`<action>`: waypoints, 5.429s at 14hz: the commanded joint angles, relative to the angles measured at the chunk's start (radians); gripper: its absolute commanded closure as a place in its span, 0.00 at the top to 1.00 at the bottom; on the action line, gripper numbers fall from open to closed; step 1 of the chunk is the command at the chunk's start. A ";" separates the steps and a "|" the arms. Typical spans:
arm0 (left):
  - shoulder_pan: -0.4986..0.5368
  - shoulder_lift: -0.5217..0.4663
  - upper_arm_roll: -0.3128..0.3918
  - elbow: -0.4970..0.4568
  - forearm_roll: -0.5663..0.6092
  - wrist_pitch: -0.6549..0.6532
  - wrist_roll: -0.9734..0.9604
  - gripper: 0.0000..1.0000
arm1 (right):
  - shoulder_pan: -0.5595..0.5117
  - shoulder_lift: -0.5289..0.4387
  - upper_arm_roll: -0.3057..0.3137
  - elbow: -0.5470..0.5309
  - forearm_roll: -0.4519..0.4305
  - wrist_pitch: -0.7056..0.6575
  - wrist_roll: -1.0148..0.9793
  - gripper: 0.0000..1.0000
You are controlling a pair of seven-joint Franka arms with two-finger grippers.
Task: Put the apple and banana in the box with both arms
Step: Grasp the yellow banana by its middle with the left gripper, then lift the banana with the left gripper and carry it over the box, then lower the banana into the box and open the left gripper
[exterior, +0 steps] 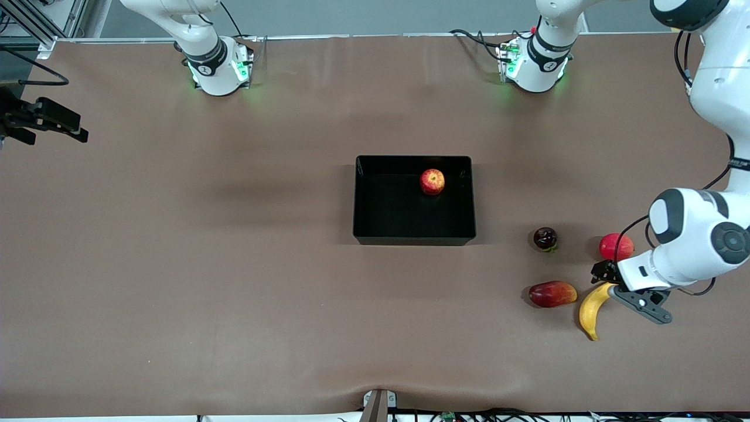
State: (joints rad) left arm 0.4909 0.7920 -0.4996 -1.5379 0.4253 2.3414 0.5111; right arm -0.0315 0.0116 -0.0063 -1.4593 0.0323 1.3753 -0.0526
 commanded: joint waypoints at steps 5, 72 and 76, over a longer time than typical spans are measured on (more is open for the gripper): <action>-0.014 0.098 0.007 0.035 0.142 0.116 0.079 0.87 | -0.007 0.001 0.003 0.005 -0.005 -0.012 -0.010 1.00; -0.945 0.076 0.007 0.035 0.230 -0.060 -1.718 0.37 | -0.030 0.007 0.002 0.004 0.009 -0.032 -0.010 1.00; -0.930 0.063 0.012 0.039 0.231 -0.065 -1.703 1.00 | -0.031 0.007 0.002 0.005 0.009 -0.027 -0.012 1.00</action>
State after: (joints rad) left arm -0.4393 0.8629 -0.4985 -1.5077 0.6340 2.2577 -1.1717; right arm -0.0491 0.0164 -0.0111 -1.4612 0.0333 1.3527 -0.0525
